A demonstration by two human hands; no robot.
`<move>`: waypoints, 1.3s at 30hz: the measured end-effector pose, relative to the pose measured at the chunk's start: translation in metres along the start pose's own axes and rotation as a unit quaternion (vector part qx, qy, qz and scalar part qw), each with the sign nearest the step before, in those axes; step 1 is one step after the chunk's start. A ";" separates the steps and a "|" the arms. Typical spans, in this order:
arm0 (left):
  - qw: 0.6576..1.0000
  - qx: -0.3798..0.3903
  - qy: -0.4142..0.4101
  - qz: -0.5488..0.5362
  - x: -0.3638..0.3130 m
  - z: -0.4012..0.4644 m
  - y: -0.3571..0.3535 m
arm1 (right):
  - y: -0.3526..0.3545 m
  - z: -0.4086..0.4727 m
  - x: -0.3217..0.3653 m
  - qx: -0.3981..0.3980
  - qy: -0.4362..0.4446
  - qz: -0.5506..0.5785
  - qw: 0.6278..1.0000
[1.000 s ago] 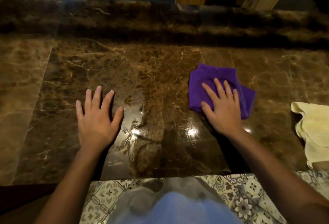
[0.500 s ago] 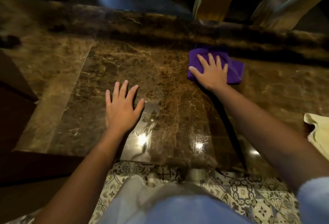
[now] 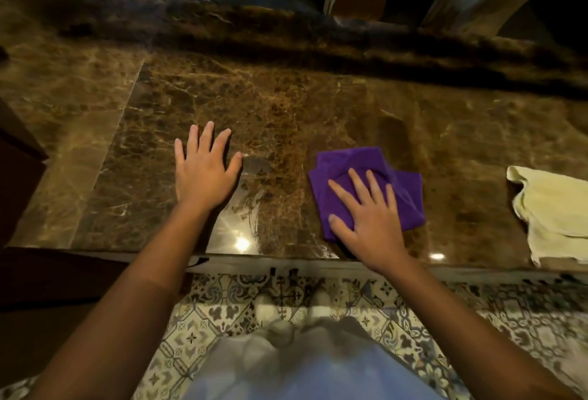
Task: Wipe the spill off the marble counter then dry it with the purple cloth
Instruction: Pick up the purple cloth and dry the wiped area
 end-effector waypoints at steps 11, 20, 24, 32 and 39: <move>0.999 -0.006 0.036 0.008 -0.005 -0.007 -0.003 | -0.010 -0.072 -0.040 -0.011 -0.067 -0.024 0.997; 0.998 -0.030 0.053 0.027 -0.007 -0.004 -0.005 | 0.012 0.020 -0.064 -0.064 -0.079 -0.016 0.995; 0.998 -0.034 0.053 0.028 -0.007 -0.004 -0.006 | 0.030 0.079 -0.069 -0.089 -0.086 -0.012 0.992; 0.998 -0.028 0.052 0.021 -0.010 -0.005 0.000 | 0.069 0.205 -0.078 -0.069 -0.143 0.040 0.987; 0.999 -0.011 0.048 0.010 -0.011 -0.006 0.003 | 0.058 0.200 -0.043 -0.064 -0.172 0.035 0.982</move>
Point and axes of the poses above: each hand's wrist, its own z-axis towards the middle knuckle, its own y-axis out of the back of the hand, x = y × z, the point moved 5 cm from there along z, towards the middle knuckle, and after that the axes turned 7 degrees about x, right-handed, at the moved point
